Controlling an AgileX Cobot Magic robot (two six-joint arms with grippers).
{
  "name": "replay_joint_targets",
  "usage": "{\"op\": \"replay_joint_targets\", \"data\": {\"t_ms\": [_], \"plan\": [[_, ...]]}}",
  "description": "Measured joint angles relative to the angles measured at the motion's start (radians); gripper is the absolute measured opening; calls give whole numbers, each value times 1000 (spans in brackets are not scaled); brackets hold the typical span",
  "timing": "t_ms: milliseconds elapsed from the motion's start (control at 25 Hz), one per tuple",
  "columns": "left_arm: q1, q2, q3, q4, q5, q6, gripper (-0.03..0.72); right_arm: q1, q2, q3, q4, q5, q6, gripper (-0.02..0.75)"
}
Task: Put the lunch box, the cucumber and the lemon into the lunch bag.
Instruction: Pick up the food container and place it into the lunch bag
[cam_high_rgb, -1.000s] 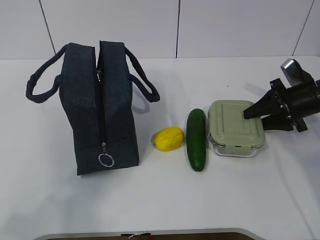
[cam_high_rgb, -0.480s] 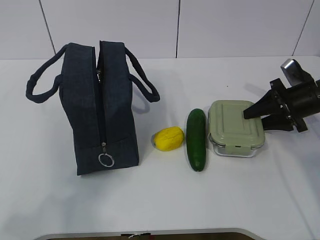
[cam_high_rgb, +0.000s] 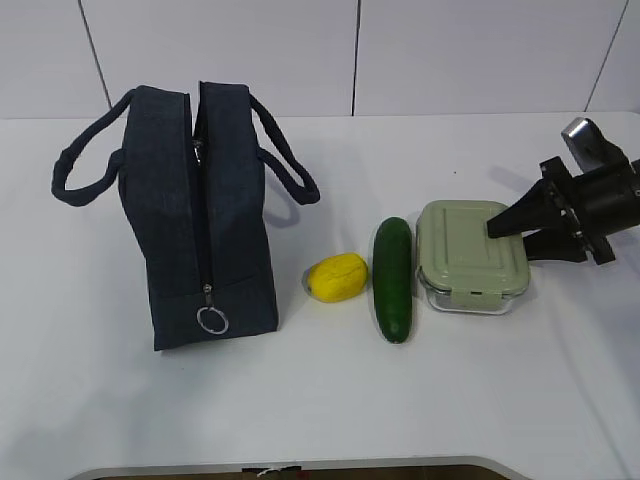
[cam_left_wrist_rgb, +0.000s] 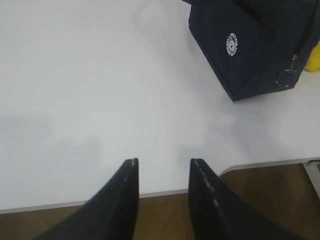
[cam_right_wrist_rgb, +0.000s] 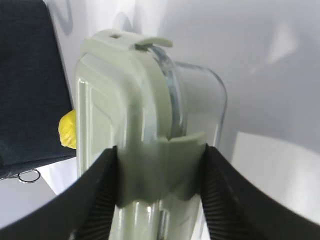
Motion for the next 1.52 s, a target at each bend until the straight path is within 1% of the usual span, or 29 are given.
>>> {"op": "replay_joint_targets", "data": {"t_ms": [1520], "plan": [[0, 0, 0, 0, 0, 0, 241, 0, -8, 0, -2, -5, 26, 374]]}}
